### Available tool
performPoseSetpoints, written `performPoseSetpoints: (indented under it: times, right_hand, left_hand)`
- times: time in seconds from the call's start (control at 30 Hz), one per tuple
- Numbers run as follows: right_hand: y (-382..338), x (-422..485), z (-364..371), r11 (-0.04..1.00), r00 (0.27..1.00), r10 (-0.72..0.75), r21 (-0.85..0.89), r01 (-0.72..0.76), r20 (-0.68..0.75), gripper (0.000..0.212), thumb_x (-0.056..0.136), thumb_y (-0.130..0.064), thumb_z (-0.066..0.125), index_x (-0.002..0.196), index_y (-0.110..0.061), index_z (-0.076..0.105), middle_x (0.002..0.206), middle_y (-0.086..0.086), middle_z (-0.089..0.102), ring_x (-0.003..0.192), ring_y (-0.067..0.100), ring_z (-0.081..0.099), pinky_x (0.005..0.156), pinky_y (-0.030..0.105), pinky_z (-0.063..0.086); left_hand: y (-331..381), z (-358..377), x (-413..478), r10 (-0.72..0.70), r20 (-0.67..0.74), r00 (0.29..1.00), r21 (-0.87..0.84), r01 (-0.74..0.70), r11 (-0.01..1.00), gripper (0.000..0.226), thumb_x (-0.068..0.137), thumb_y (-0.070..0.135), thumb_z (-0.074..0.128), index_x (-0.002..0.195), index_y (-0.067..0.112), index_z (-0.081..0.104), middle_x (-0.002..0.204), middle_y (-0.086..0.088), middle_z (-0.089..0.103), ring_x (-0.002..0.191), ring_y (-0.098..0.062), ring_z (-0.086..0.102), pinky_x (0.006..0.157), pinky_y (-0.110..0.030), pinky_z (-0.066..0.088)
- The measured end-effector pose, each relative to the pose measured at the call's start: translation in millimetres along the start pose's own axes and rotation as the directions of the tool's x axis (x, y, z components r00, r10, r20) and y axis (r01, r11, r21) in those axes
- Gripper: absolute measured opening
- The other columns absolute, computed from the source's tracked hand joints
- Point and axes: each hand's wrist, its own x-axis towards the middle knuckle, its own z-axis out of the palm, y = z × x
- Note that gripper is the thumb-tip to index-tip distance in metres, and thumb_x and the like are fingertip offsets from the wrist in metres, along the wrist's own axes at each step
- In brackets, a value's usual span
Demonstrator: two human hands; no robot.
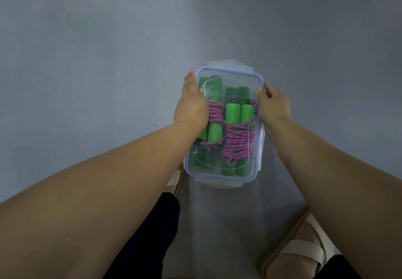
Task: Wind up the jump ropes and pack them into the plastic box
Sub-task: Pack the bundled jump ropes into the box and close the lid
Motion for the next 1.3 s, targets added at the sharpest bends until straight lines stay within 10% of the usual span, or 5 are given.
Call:
performPoseSetpoints:
  times: [0.3, 0.5, 0.73, 1.0, 1.3]
  right_hand:
    - [20, -12, 20, 0.956, 0.965, -0.191, -0.259, 0.141, -0.177, 0.042, 0.101, -0.029, 0.032, 0.143, -0.025, 0.034, 0.134, 0.006, 0.051, 0.113, 0.021, 0.053, 0.089, 0.027, 0.038]
    - [25, -9, 22, 0.950, 0.954, -0.214, -0.273, 0.153, -0.210, 0.041, 0.100, -0.032, 0.034, 0.141, -0.025, 0.035, 0.137, 0.004, 0.049, 0.114, 0.024, 0.054, 0.088, 0.031, 0.040]
    - [25, -8, 24, 0.843, 0.891, -0.398, -0.471, 0.261, -0.220, 0.044, 0.096, -0.014, 0.039, 0.140, -0.016, 0.040, 0.147, 0.006, 0.036, 0.129, 0.028, 0.038, 0.103, 0.030, 0.026]
    - [-19, 10, 33, 0.426, 0.756, -0.563, -0.668, 0.610, 0.332, 0.043, 0.094, -0.020, 0.036, 0.135, -0.008, 0.044, 0.139, 0.006, 0.045, 0.128, 0.025, 0.037, 0.109, 0.035, 0.027]
    - [-33, 27, 48, 0.441, 0.809, -0.500, -0.713, 0.545, 0.310, 0.038, 0.098, -0.035, 0.035, 0.117, -0.011, 0.058, 0.118, 0.008, 0.056, 0.111, 0.025, 0.048, 0.094, 0.033, 0.032]
  left_hand:
    - [-13, 8, 0, 0.178, 0.067, 0.982, 0.604, -0.182, 0.776, 0.070, 0.096, 0.056, 0.023, 0.151, 0.022, -0.003, 0.159, -0.003, -0.013, 0.146, -0.026, -0.003, 0.117, -0.045, 0.013]
    - [-16, 18, -2, 0.536, 0.173, 0.826, 0.704, -0.484, 0.519, 0.053, 0.079, 0.023, 0.035, 0.123, 0.015, 0.062, 0.126, -0.014, 0.060, 0.112, -0.040, 0.056, 0.098, -0.042, 0.037]
    - [-4, 41, -27, 0.300, 0.183, 0.936, 0.699, -0.338, 0.630, 0.074, 0.094, 0.054, 0.021, 0.150, 0.015, -0.006, 0.158, -0.010, -0.015, 0.145, -0.028, -0.016, 0.115, -0.045, -0.016]
    - [-2, 45, -28, 0.305, 0.199, 0.931, 0.730, -0.349, 0.587, 0.074, 0.090, 0.055, 0.007, 0.149, 0.015, -0.012, 0.157, -0.014, -0.015, 0.144, -0.034, -0.016, 0.114, -0.052, -0.014]
    - [-1, 43, -28, 0.290, 0.204, 0.935, 0.737, -0.342, 0.583, 0.075, 0.094, 0.057, 0.014, 0.149, 0.013, -0.009, 0.156, -0.014, -0.018, 0.143, -0.032, -0.019, 0.112, -0.051, -0.017]
